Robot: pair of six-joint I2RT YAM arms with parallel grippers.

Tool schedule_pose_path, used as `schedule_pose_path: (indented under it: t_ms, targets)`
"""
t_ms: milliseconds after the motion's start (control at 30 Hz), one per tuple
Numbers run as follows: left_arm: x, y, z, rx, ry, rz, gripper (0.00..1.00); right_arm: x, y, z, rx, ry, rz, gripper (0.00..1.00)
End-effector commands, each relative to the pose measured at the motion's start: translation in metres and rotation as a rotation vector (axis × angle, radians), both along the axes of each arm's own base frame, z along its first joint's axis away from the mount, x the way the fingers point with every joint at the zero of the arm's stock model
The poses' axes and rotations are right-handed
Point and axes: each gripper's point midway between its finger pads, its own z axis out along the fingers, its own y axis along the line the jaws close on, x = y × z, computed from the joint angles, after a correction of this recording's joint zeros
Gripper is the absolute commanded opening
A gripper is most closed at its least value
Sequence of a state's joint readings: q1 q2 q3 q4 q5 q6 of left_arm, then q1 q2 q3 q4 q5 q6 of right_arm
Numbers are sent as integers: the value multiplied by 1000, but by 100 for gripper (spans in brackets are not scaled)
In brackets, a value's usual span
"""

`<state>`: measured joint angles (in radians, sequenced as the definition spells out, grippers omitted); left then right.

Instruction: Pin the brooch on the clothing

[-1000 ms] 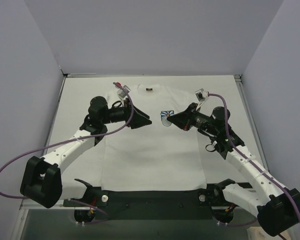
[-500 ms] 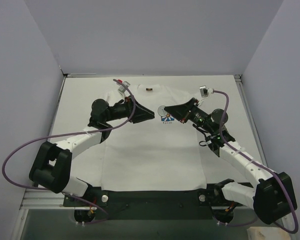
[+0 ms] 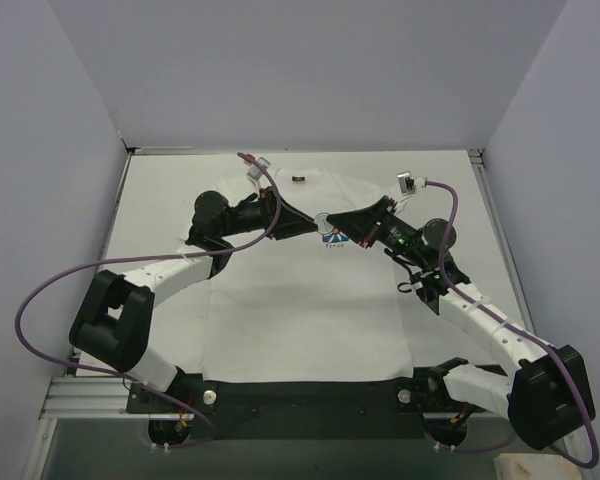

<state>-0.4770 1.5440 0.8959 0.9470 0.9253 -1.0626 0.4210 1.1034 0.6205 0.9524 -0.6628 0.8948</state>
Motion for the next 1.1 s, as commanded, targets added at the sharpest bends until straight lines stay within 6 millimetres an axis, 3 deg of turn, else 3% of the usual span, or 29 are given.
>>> schedule_pose_path:
  t_ms: [0,233,300,433,567,600,667,700,767,800,867,900,1067]
  targets:
    - [1,-3,28,-52,-102,-9,44,-12,2,40,40,-144,35,0]
    - [0,-4,32,-66,-112,-13,32,-12,3,33,30,-130,37,0]
    - [-1,-4,35,-73,-120,-19,25,-12,3,31,28,-126,35,0]
    - [-3,-6,34,-74,-119,-29,1,-11,4,29,23,-117,37,0]
    - [-5,-5,34,-64,-127,-32,0,-8,5,26,-8,-93,35,2]
    - [-7,-4,36,-59,-137,-34,0,-8,5,25,-19,-90,35,15]
    - [-5,-3,28,-14,-139,-15,0,-6,3,24,-64,-86,19,28]
    - [-6,-1,32,-5,-156,6,0,-6,3,24,-81,-93,15,42]
    - [-1,0,24,63,-167,45,0,-6,1,24,-117,-81,8,56]
    - [-1,3,29,75,-185,69,0,-6,0,24,-137,-98,4,67]
    - [0,6,20,139,-191,90,0,-9,-2,26,-163,-104,8,77]
    - [-1,9,27,147,-214,100,0,-10,-2,28,-175,-122,11,82]
    - [-11,17,22,235,-248,98,0,-21,-1,32,-219,-169,73,90]
